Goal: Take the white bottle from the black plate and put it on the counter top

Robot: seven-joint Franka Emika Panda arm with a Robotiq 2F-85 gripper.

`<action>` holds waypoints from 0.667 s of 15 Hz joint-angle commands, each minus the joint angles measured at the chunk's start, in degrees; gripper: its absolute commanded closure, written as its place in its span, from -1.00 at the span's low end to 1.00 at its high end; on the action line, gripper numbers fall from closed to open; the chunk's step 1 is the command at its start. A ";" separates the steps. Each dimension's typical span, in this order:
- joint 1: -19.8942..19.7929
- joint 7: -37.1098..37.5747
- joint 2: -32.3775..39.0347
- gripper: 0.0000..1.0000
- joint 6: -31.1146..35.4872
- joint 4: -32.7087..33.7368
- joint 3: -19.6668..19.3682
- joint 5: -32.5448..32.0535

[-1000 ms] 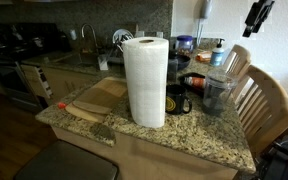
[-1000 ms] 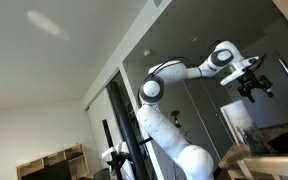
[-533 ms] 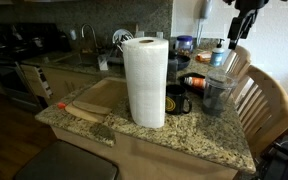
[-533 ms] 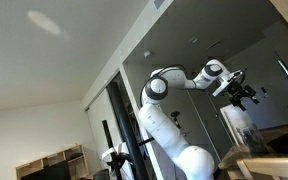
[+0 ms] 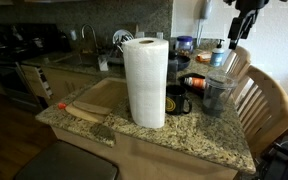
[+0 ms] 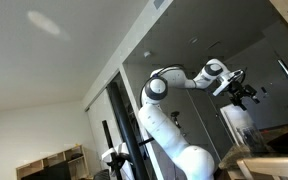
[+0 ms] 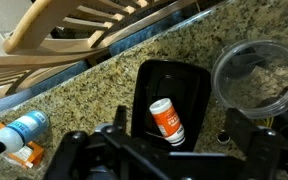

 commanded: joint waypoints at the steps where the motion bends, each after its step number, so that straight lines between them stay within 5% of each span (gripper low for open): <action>1: 0.69 0.21 0.10 -1.00 -0.19 0.16 -0.54 -0.21; 4: 0.69 0.21 0.10 -1.00 -0.19 0.16 -0.54 -0.21; 6: 0.98 4.53 -0.36 -1.00 5.70 -0.98 -1.32 5.23; 7: 2.84 11.69 -7.11 -1.00 2.08 -3.20 2.60 7.82; 10: 1.82 25.09 -7.35 -1.00 3.84 -1.34 9.43 13.80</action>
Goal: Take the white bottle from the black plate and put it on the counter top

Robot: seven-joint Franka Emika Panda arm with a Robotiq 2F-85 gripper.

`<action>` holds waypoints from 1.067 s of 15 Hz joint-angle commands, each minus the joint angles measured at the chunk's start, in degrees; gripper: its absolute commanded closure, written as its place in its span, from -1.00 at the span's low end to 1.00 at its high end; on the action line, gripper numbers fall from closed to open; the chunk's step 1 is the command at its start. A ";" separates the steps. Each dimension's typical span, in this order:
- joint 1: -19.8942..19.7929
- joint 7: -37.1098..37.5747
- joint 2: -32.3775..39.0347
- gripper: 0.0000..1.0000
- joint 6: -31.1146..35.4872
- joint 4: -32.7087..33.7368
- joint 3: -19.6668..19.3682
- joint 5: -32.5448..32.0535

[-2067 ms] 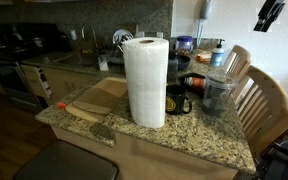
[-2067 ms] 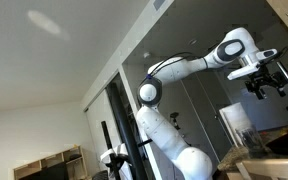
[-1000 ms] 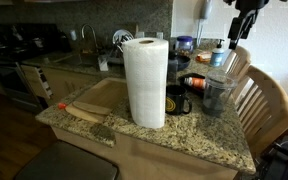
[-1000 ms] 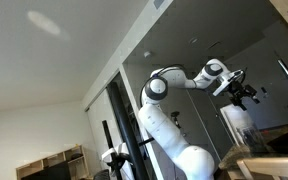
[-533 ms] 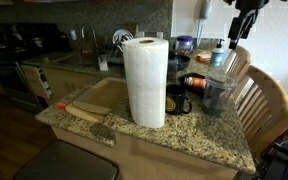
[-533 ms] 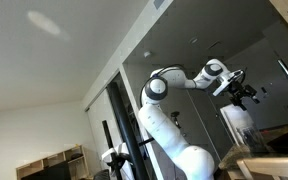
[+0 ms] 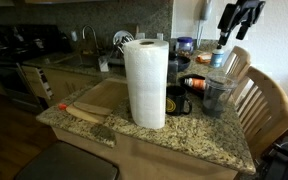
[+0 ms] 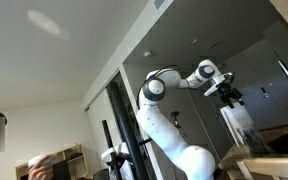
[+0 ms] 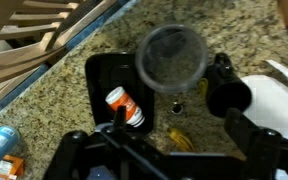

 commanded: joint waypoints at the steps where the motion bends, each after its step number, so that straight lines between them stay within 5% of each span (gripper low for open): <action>1: 0.34 4.82 -1.42 -1.00 -0.16 0.21 2.50 1.76; 6: 1.51 3.72 -1.80 -1.00 -1.86 0.64 3.16 1.63; 15: -3.50 10.93 20.77 -1.00 -6.85 22.91 -0.93 -3.50; 16: -2.09 9.51 15.80 -1.00 -3.36 16.79 -0.99 -3.11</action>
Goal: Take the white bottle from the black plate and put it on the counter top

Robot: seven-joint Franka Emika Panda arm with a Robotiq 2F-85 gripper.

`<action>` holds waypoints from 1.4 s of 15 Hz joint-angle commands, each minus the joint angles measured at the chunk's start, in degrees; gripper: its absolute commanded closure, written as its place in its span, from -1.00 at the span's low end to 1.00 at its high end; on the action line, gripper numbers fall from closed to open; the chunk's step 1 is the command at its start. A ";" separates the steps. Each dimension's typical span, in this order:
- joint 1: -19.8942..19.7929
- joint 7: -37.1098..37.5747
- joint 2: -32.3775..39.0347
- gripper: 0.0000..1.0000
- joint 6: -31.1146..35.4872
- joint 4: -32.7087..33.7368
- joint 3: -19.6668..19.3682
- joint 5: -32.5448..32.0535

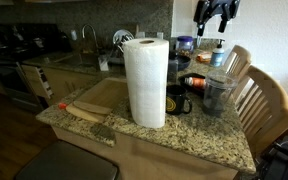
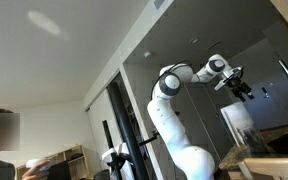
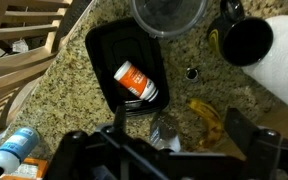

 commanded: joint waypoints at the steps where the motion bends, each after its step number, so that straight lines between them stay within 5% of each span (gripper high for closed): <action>1: 0.76 0.32 2.16 -1.00 -0.61 2.08 -1.60 -0.19; 9: 0.47 2.64 10.70 -1.00 -6.33 5.18 -3.53 -0.61; 21: 1.30 1.80 18.35 -1.00 -5.15 5.89 -6.60 0.70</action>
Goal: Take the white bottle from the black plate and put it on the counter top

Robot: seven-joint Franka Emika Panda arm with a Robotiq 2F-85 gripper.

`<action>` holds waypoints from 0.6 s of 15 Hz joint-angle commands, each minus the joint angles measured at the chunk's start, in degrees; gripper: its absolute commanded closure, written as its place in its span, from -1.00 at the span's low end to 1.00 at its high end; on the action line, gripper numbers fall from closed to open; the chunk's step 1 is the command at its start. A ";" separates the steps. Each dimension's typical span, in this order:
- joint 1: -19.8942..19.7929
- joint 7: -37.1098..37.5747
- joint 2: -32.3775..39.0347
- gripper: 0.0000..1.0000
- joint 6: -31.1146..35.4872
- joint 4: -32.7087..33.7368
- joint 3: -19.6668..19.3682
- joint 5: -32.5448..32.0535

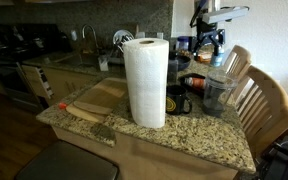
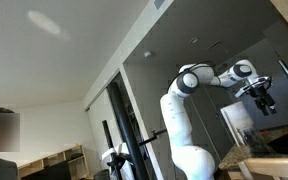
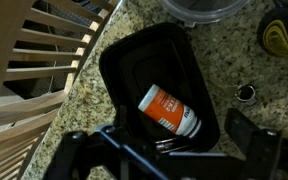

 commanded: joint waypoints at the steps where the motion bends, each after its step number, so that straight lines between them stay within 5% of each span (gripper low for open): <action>1: 0.65 -2.72 4.73 -1.00 -0.71 1.68 -0.99 1.18; 6: 1.34 -1.65 5.43 -1.00 -0.16 0.72 -1.64 0.94; 9: 0.78 -15.56 6.38 -1.00 -4.68 3.30 -1.36 -1.65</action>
